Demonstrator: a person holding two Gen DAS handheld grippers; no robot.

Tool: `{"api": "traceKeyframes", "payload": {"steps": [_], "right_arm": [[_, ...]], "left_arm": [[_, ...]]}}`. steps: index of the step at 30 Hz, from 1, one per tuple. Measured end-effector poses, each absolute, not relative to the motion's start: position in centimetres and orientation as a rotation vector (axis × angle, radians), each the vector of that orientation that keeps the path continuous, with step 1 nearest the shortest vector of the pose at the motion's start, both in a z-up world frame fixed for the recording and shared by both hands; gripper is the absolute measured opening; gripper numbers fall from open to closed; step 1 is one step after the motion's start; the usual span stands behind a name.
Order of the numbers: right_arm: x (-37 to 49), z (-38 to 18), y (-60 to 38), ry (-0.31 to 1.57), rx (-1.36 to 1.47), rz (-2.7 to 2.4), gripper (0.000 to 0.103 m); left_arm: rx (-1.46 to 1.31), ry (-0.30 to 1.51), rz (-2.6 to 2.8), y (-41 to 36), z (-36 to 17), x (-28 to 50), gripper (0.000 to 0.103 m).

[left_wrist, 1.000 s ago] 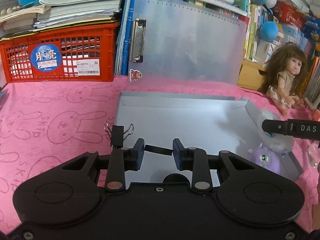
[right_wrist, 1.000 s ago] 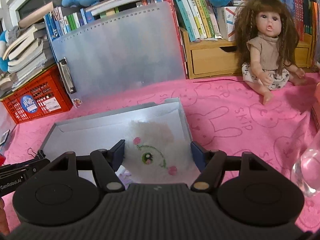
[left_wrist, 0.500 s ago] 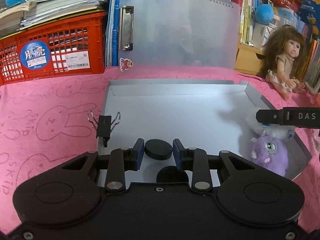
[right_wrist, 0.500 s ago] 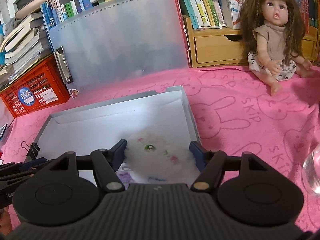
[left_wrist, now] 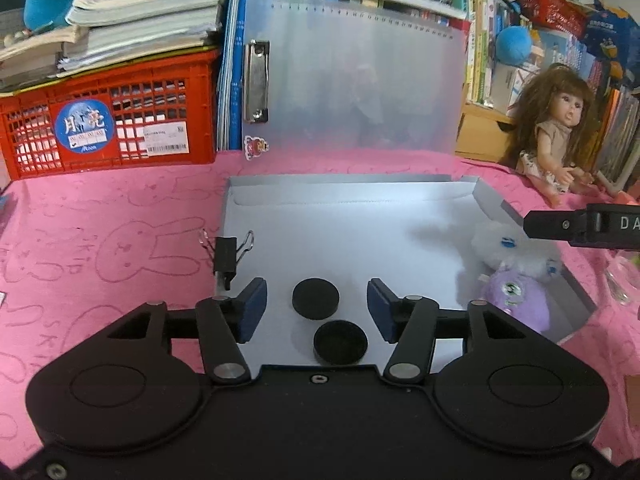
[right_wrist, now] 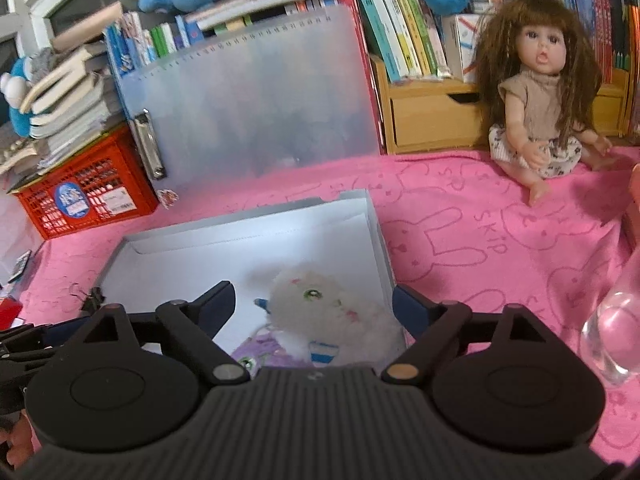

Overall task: Organize objects
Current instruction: 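Carry the white plush and black disc into the tray while both tools open to release, then grasp a third black disc with the left tool while the right tool grasps the small white folded item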

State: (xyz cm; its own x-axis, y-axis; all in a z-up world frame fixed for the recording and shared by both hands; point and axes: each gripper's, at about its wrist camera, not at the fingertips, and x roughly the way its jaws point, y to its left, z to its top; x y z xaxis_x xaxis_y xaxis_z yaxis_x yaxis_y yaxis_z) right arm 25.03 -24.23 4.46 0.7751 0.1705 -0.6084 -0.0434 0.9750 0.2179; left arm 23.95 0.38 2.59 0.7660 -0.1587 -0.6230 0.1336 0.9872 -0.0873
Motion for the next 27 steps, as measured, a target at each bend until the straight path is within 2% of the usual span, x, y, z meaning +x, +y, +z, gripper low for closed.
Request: {"api": "traceKeyframes", "payload": {"steps": [14, 27], "right_arm": [[17.1, 7.6, -24.0, 0.589, 0.109, 0.2, 0.095], [10.6, 5.5, -24.3, 0.606, 0.03, 0.212, 0.096]], "left_arm": [[-0.017, 0.609, -0.218, 1.6, 5.5, 15.4, 0.059], [0.008, 0.617, -0.218, 3.2, 4.4, 8.6, 0.059]]}}
